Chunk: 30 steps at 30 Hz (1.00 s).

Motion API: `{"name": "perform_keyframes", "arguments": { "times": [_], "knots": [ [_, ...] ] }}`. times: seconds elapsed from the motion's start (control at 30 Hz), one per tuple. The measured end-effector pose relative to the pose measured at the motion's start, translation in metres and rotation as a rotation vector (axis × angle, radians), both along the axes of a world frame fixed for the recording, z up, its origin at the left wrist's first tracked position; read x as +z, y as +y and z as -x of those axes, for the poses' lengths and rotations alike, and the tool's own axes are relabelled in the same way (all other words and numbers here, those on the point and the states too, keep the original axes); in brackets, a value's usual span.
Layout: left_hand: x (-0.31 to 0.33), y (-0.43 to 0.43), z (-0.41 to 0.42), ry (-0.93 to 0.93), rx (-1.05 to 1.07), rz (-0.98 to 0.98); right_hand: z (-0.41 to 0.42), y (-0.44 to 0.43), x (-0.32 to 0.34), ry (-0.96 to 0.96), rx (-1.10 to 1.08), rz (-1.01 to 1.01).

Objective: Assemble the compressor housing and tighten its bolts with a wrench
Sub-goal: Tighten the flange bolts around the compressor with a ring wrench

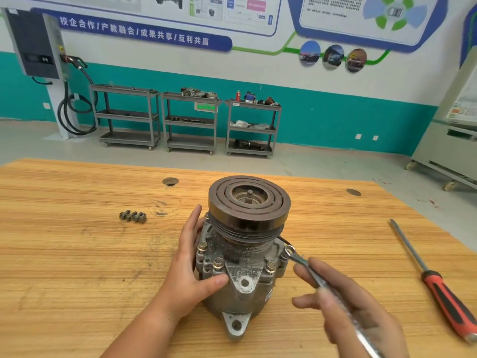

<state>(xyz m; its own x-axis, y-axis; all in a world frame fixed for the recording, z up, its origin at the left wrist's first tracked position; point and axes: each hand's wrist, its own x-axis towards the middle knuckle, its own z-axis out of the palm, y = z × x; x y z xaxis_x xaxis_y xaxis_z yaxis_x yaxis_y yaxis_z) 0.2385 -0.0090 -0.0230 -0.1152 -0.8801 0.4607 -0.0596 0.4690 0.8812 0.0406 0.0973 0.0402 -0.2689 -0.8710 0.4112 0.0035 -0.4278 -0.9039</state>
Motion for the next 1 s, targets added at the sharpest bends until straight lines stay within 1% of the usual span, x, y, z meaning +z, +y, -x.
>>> {"name": "perform_keyframes", "arguments": {
  "times": [0.07,0.1,0.17,0.23,0.33,0.47,0.63,0.73,0.83,1.0],
  "knots": [
    [0.001,0.000,0.000,-0.002,-0.003,0.005,0.020,-0.009,0.012,0.016,0.076,0.048],
    [0.001,0.000,0.000,-0.006,-0.002,0.008,0.031,-0.018,0.017,-0.010,0.150,0.036],
    [0.002,0.001,0.000,-0.008,0.003,0.011,0.051,-0.045,0.023,-0.102,0.369,-0.098],
    [0.002,0.001,0.000,-0.013,0.011,0.014,0.065,-0.075,0.029,-0.142,0.546,-0.226],
    [0.002,0.000,0.000,-0.021,0.022,0.024,0.074,-0.112,0.029,-0.083,0.744,-0.311],
    [0.003,0.001,0.001,-0.034,0.031,0.031,0.074,-0.145,0.023,-0.081,1.019,-0.370],
    [0.001,-0.001,0.001,-0.033,0.035,0.023,0.068,-0.167,0.023,-0.032,1.201,-0.388],
    [0.001,-0.001,0.001,-0.028,0.033,0.019,0.068,-0.169,0.020,-0.029,1.213,-0.402],
    [0.001,-0.001,0.001,-0.019,0.031,0.008,0.074,-0.160,0.014,-0.071,1.117,-0.380],
    [0.000,-0.001,0.001,-0.013,0.030,0.005,0.069,-0.108,0.001,-0.170,0.636,-0.286]
  ]
}}
